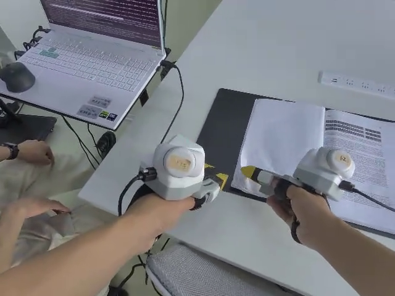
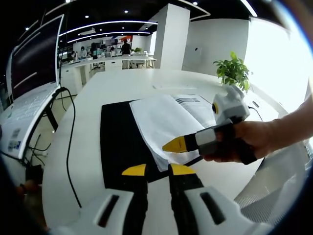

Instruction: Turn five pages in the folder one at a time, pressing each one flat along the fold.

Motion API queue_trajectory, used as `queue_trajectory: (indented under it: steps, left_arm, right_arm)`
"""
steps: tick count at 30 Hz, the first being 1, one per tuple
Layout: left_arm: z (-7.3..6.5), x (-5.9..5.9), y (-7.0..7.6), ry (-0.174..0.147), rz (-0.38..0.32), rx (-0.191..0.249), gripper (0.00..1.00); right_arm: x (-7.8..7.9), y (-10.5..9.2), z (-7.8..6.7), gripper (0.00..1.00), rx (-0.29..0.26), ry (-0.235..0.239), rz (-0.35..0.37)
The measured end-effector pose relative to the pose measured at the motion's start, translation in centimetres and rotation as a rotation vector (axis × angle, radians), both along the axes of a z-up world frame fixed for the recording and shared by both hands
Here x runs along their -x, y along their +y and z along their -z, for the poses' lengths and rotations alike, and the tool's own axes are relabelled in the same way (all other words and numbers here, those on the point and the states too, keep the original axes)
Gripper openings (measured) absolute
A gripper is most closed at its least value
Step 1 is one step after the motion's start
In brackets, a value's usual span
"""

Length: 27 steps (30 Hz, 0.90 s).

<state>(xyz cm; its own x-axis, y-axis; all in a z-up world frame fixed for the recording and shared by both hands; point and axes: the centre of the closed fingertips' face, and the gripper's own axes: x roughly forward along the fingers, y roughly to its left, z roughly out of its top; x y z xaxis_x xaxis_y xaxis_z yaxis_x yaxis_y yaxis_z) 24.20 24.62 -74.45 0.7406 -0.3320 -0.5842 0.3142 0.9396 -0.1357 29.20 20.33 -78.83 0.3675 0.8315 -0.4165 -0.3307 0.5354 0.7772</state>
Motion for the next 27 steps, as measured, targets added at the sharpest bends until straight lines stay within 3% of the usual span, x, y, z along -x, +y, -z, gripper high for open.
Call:
queue_trajectory:
  steps: [7, 16, 21, 27]
  left_arm:
    - [1.5, -1.6, -2.2, 0.007, 0.037, -0.005, 0.14]
    - [3.4, -3.4, -4.6, 0.024, 0.072, -0.023, 0.13]
    - [4.7, -4.1, -4.9, 0.039, 0.076, -0.044, 0.12]
    - [6.3, -3.9, -4.5, 0.061, 0.066, -0.083, 0.12]
  right_arm:
    - [-2.3, -4.1, -1.5, 0.07, -0.038, -0.019, 0.065]
    - [-4.6, -8.8, -1.4, 0.06, -0.029, -0.022, 0.141]
    - [-5.6, -10.3, -1.1, 0.06, -0.035, -0.016, 0.159]
    - [-7.2, -11.3, -0.7, 0.04, -0.068, 0.008, 0.159]
